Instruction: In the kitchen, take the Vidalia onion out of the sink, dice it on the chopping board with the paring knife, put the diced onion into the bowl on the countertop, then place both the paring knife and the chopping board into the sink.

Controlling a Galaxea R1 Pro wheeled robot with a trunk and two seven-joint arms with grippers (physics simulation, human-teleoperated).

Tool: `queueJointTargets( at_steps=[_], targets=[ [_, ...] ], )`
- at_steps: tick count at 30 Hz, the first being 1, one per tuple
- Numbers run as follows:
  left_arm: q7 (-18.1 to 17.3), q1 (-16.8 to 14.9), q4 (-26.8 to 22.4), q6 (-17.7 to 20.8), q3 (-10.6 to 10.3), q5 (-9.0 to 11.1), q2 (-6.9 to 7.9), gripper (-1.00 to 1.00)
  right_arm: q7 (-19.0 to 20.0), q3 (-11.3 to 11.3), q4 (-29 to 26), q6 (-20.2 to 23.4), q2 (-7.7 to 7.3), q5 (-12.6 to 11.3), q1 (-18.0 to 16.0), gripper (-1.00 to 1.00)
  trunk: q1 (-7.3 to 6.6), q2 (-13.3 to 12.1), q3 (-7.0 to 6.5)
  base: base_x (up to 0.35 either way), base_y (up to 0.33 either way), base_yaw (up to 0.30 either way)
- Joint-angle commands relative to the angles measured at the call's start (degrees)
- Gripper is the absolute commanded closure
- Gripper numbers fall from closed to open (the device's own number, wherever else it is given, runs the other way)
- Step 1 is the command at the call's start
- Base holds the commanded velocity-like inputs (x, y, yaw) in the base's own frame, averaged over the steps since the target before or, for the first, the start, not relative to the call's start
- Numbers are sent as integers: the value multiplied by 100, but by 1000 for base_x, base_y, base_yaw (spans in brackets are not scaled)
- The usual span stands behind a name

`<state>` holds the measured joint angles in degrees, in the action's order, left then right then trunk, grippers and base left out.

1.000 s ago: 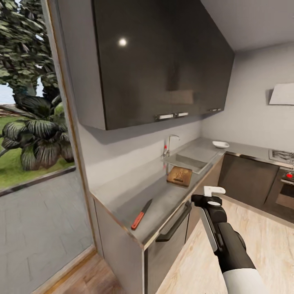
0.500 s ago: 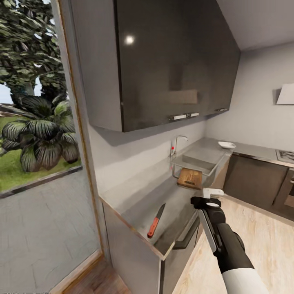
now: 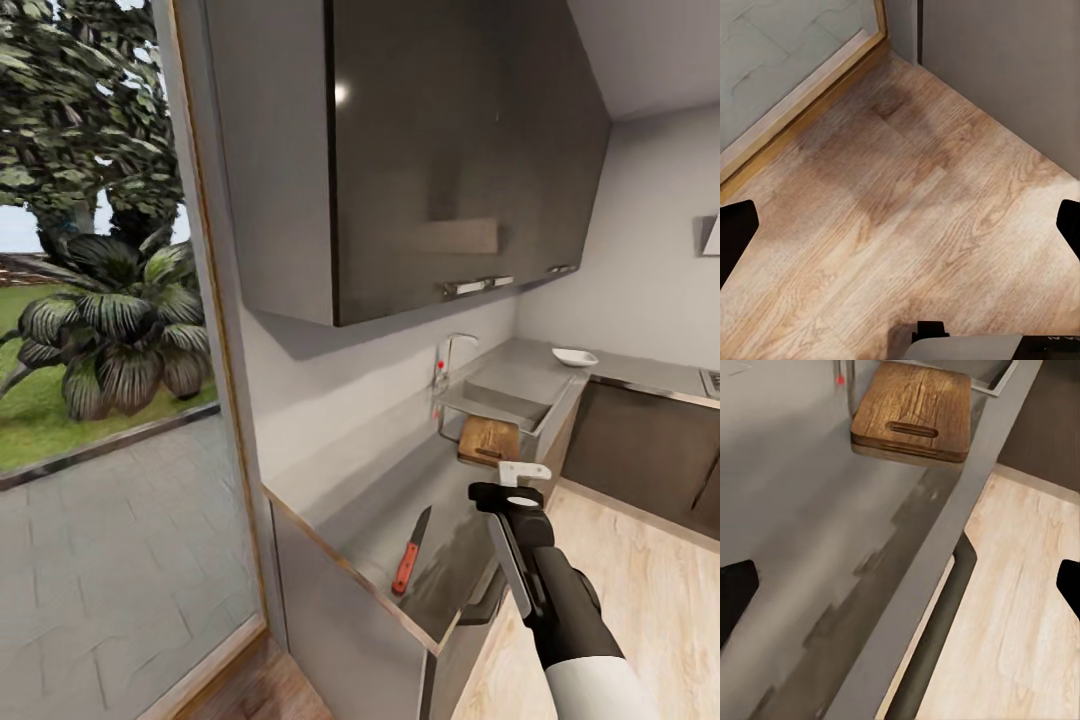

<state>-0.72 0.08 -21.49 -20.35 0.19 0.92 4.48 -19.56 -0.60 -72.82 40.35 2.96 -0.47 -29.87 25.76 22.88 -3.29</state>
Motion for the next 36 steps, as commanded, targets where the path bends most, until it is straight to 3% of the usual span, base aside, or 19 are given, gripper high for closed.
queueJointTargets(
  at_steps=[1, 5, 11, 12, 14, 15, 16, 17, 22, 24, 29, 31, 36],
  targets=[
    [-8, 1, 1, -13, 1, 9, 1, -100, -18, -23, -4, 26, -5, -7, -2, -100, 2, 4, 2, 5, 7, 0],
    [-8, 1, 4, -13, -6, 6, 1, -100, -115, -77, -4, 26, -31, -6, -42, -100, 2, 4, 2, 2, 4, 0],
    [-8, 1, 55, -13, -9, 3, -9, -100, -491, -97, 160, 49, -41, -13, -579, -100, 2, 4, 2, 0, 0, 0],
    [-8, 1, 85, -13, -10, -1, -14, -100, -530, -98, 448, 56, -41, -11, -885, -100, 2, 4, 2, 0, 0, 0],
    [-8, 1, 97, -13, -10, -2, -15, -100, -544, -98, 816, 59, -41, -13, -1184, -100, 2, 4, 2, 0, 0, 0],
    [-8, 1, 105, -13, -10, -3, -16, -100, -552, -99, 1414, 55, -41, -13, -1663, -100, 2, 4, 2, 0, 0, 0],
    [-8, 1, 106, -13, -10, -3, -16, -100, -553, -99, 1568, 53, -41, -13, -1792, -100, 2, 4, 2, 0, 0, 0],
    [-8, 1, 108, -13, -10, -4, -17, -100, -555, -99, 2020, 39, -43, -14, -2181, -100, 2, 4, 2, 0, 0, 0],
    [-8, 1, 110, -13, -10, -4, -17, -100, -557, -150, 3058, 6, -60, -14, -3031, -100, 2, 4, 2, 0, 0, 0],
    [-8, 1, 110, -13, -10, -4, -17, -100, -555, -307, 3533, -9, -109, -17, -3383, -100, 2, 4, 2, 0, 0, 0],
    [-8, 1, 110, -13, -10, -4, -17, -100, -549, -801, 4284, -125, -241, -23, -3847, -100, 2, 4, 2, 0, 0, 0],
    [-8, 1, 110, -13, -10, -4, -17, -100, -549, -885, 4448, -271, -318, -28, -3912, -100, 2, 4, 2, 0, 0, 0],
    [-8, 1, 110, -13, -10, -4, -17, -100, -549, -1020, 4664, -558, -347, -27, -3952, -100, 2, 4, 2, 69, -25, 0]
  ],
)
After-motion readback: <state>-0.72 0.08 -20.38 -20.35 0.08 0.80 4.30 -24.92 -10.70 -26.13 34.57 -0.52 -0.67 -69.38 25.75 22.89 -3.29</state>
